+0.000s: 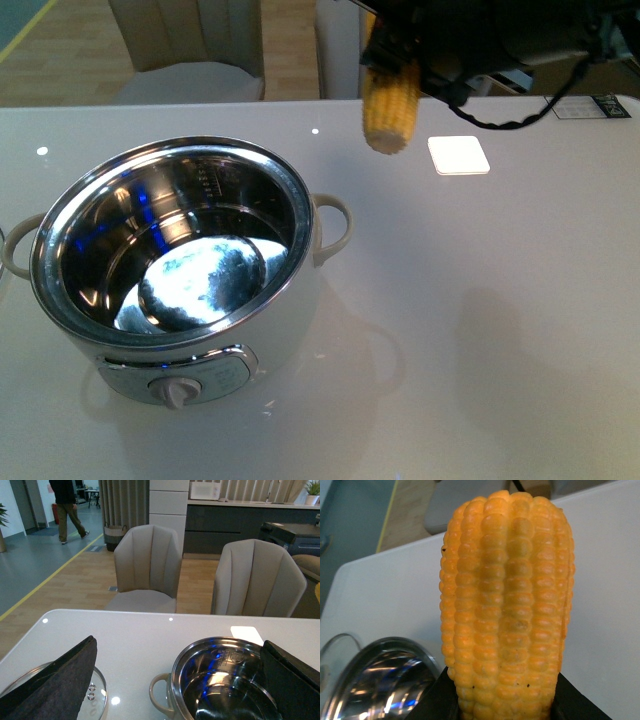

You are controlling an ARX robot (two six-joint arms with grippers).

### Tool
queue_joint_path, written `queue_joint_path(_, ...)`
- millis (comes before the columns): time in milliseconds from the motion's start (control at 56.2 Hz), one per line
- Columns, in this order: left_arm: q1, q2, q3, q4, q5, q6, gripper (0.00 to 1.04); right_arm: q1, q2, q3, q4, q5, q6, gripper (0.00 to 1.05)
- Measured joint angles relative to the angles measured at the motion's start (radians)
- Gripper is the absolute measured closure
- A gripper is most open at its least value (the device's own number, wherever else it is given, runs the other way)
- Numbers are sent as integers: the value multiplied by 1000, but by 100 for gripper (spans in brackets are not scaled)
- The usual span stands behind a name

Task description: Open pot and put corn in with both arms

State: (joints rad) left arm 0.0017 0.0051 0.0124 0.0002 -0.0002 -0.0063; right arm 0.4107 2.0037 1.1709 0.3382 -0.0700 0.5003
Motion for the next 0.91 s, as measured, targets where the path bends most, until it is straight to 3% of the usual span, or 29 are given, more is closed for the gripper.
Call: queue_joint_path(907,0,0,0,0,0,0,7,179,179,198,-68,-20,217,82)
